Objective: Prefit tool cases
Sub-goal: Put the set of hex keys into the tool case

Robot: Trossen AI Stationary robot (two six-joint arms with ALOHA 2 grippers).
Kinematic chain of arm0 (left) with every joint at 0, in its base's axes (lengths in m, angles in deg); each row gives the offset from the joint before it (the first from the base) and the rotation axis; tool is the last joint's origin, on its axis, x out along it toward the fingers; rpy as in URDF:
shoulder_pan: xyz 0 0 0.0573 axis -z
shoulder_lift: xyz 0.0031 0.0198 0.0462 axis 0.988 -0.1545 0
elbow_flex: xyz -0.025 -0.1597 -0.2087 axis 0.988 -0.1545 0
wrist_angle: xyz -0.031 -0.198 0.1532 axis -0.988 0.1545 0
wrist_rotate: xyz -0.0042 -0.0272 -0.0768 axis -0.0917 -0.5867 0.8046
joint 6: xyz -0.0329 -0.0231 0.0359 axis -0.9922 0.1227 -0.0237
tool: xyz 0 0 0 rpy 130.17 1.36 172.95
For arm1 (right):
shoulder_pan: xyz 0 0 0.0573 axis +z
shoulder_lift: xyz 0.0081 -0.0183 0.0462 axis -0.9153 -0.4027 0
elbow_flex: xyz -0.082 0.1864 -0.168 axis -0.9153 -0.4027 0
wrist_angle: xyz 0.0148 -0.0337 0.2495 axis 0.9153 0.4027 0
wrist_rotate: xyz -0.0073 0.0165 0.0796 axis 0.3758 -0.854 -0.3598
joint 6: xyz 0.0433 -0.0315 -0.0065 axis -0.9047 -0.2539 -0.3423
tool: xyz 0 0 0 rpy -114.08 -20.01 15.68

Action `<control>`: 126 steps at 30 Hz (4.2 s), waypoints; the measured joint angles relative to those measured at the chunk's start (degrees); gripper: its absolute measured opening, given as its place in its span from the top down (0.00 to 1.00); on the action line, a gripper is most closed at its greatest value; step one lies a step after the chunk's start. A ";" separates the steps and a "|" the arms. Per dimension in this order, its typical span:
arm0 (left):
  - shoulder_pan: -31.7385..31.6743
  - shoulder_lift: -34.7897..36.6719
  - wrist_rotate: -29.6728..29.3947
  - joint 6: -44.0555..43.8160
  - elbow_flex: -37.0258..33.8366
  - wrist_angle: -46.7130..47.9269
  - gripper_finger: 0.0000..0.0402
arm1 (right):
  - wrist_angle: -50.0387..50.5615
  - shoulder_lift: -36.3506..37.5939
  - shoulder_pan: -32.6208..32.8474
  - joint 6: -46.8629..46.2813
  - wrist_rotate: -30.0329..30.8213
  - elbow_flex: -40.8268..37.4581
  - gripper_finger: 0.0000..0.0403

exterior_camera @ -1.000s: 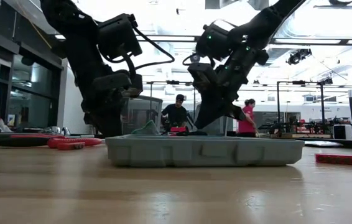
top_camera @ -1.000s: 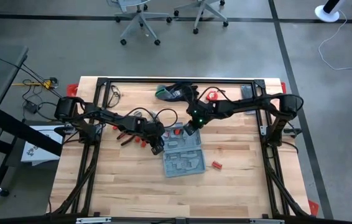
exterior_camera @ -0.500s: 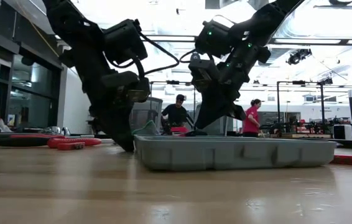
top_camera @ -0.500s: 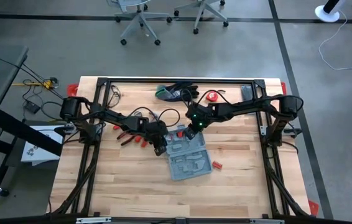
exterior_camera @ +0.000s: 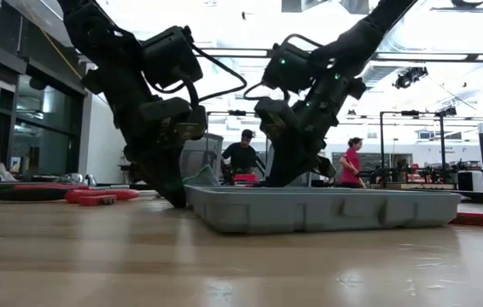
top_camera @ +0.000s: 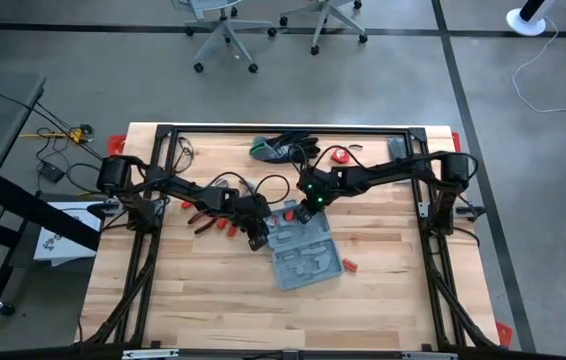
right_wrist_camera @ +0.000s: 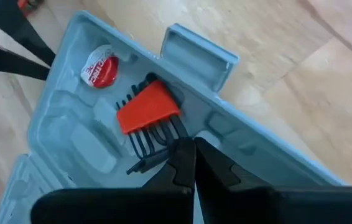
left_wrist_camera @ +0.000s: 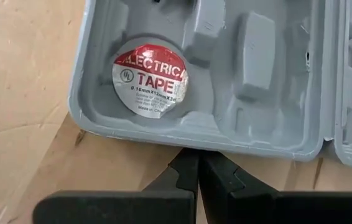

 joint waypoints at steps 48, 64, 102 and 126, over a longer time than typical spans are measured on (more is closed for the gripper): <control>-0.12 5.20 -4.43 -3.60 3.63 10.83 1.00 | 2.17 3.32 0.59 2.26 1.81 -0.02 1.00; -4.02 0.29 -4.20 -3.69 3.52 6.21 1.00 | 0.29 2.09 -5.28 2.54 1.37 -0.02 1.00; -6.82 0.09 1.46 -0.24 3.56 4.36 1.00 | 7.86 0.61 -13.68 9.02 1.88 0.16 1.00; -8.15 0.94 1.44 0.90 3.54 3.93 1.00 | 10.65 6.41 3.67 1.94 5.95 -0.15 1.00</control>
